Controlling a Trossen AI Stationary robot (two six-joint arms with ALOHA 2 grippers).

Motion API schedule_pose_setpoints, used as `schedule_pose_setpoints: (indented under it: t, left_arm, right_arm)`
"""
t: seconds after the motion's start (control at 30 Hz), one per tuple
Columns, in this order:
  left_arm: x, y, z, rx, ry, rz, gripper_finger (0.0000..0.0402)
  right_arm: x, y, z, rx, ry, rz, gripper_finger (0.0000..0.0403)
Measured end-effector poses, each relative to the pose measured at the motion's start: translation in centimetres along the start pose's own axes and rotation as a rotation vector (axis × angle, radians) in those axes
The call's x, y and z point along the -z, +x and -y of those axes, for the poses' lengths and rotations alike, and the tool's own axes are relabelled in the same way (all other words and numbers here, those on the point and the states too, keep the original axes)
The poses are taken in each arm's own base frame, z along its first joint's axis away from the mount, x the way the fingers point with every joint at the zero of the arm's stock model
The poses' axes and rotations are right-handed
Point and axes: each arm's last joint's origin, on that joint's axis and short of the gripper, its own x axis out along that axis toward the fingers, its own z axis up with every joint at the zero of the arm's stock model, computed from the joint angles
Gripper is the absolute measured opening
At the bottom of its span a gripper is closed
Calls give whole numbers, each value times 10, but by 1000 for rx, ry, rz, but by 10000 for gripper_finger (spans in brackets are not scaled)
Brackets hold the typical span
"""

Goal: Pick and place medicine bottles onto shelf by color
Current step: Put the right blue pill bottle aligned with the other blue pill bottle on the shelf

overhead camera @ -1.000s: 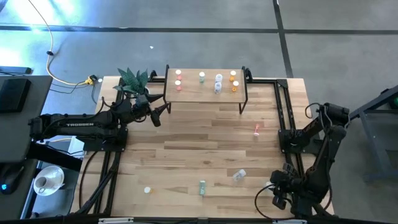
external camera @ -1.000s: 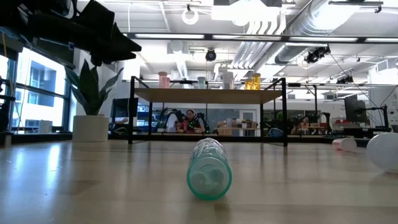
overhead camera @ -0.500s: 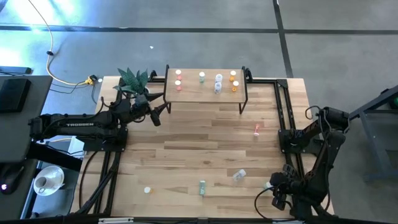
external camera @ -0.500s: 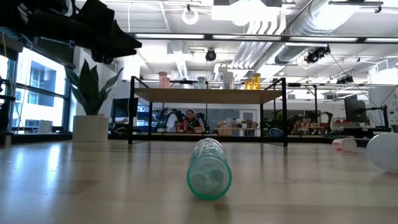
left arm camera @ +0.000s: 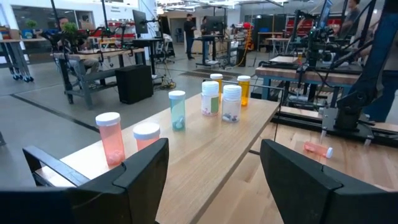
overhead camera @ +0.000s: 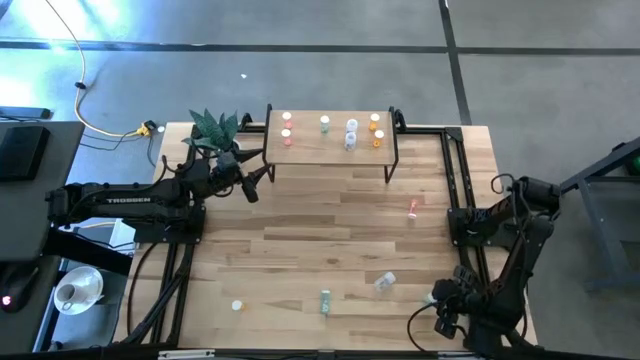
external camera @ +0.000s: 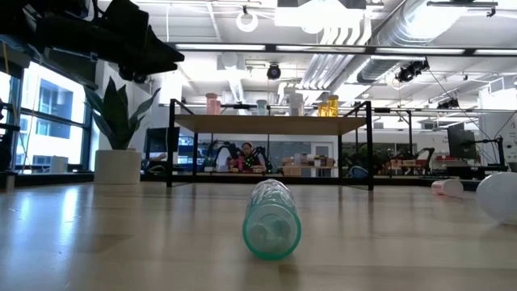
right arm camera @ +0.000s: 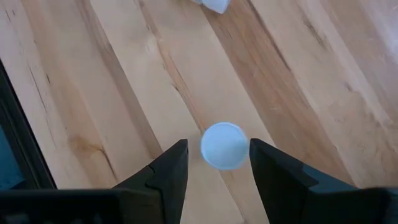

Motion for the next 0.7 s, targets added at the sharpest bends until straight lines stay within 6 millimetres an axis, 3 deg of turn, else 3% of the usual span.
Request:
schedule_pose_setpoints:
  t: [0.7]
  left_arm:
    - [0,0,0,0,1,0,243]
  right_arm:
    - [-1,10,-7,5,38,-56,162]
